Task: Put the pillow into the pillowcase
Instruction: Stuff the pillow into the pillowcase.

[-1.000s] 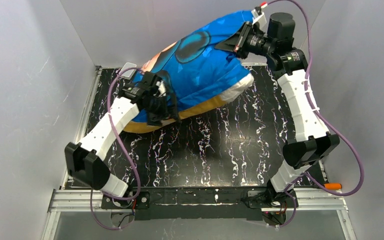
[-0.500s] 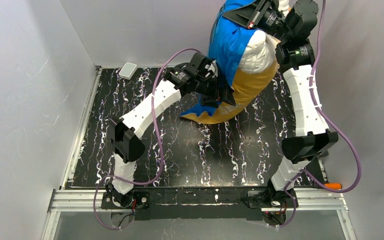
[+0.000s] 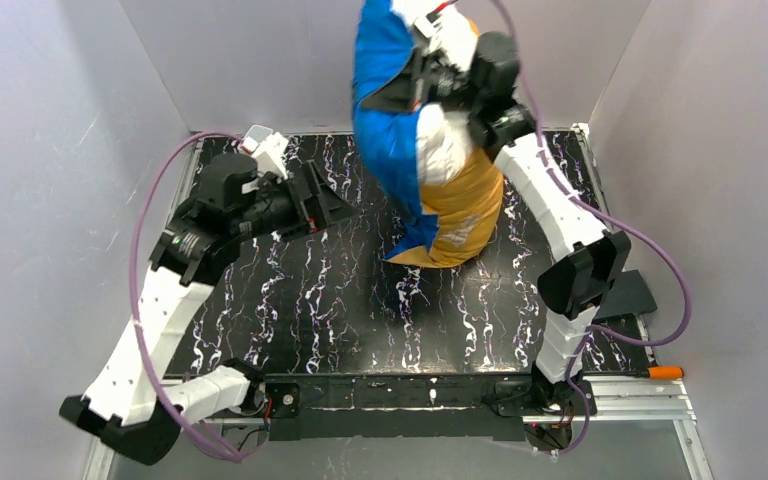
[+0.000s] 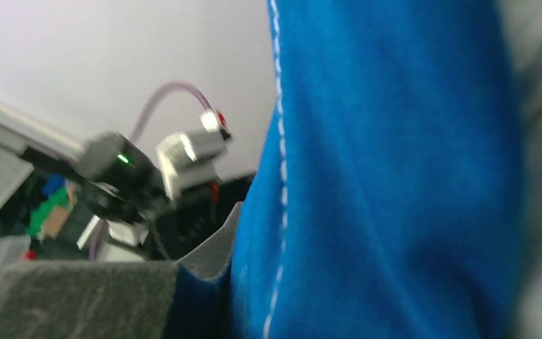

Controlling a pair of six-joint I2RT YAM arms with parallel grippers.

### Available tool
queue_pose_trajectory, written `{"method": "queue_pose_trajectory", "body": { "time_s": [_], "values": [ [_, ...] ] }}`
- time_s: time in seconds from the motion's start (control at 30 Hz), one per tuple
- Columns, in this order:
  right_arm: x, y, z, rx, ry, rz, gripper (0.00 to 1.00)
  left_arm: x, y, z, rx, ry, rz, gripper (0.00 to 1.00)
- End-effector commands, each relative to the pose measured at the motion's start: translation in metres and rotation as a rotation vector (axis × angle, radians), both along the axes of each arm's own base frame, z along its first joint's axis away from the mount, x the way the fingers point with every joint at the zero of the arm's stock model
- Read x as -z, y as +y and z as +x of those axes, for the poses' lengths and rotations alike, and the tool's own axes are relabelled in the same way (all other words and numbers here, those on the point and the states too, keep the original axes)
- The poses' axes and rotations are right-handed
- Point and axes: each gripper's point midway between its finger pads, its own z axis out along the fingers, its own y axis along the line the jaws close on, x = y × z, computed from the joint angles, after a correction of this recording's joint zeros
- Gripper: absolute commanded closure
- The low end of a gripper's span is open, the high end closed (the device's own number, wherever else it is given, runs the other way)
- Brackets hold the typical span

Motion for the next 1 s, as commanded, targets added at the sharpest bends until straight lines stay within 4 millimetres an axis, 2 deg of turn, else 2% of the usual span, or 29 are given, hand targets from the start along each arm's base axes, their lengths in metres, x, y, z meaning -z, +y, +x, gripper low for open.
{"method": "queue_pose_trajectory", "body": {
  "time_s": [0.0,0.1,0.13,0.2,0.23,0.3,0.37,0.5,0.6,0.67,0.83,0.97],
  "values": [
    [0.083,0.043,-0.072,-0.204,0.047,-0.227,0.99,0.025,0.039,-0.011,-0.168,0.095,0.092,0.02],
    [0.15,0.058,-0.11,-0.257,0.093,-0.415,0.99,0.029,0.065,-0.018,-0.276,0.105,0.137,0.02],
    [0.175,0.065,-0.13,-0.296,0.105,-0.495,0.99,0.029,0.072,-0.019,-0.307,0.103,0.149,0.02],
    [0.222,0.07,-0.158,-0.329,0.109,-0.674,0.99,0.03,0.087,-0.023,-0.377,0.099,0.165,0.02],
    [0.243,0.068,-0.166,-0.333,0.108,-0.761,0.99,0.032,0.094,-0.025,-0.411,0.1,0.17,0.02],
    [0.269,0.063,-0.171,-0.311,0.118,-0.876,0.96,0.037,0.106,-0.028,-0.476,0.101,0.176,0.02],
    [0.271,0.062,-0.163,-0.241,0.123,-0.903,0.92,0.042,0.11,-0.032,-0.497,0.103,0.168,0.02],
    [0.244,0.06,-0.144,-0.135,0.063,-0.891,0.45,0.066,0.108,-0.044,-0.486,0.177,0.168,0.02],
    [0.223,0.056,-0.142,-0.1,0.03,-0.871,0.24,0.081,0.109,-0.049,-0.49,0.211,0.172,0.02],
    [0.217,0.05,-0.144,-0.085,0.026,-0.87,0.13,0.09,0.107,-0.056,-0.472,0.243,0.174,0.02],
    [0.217,0.023,-0.151,-0.012,0.073,-0.892,0.09,0.126,0.097,-0.064,-0.432,0.379,0.184,0.02],
    [0.217,0.004,-0.151,0.05,0.115,-0.904,0.09,0.159,0.063,-0.05,-0.36,0.461,0.061,0.04]
  ]
}}
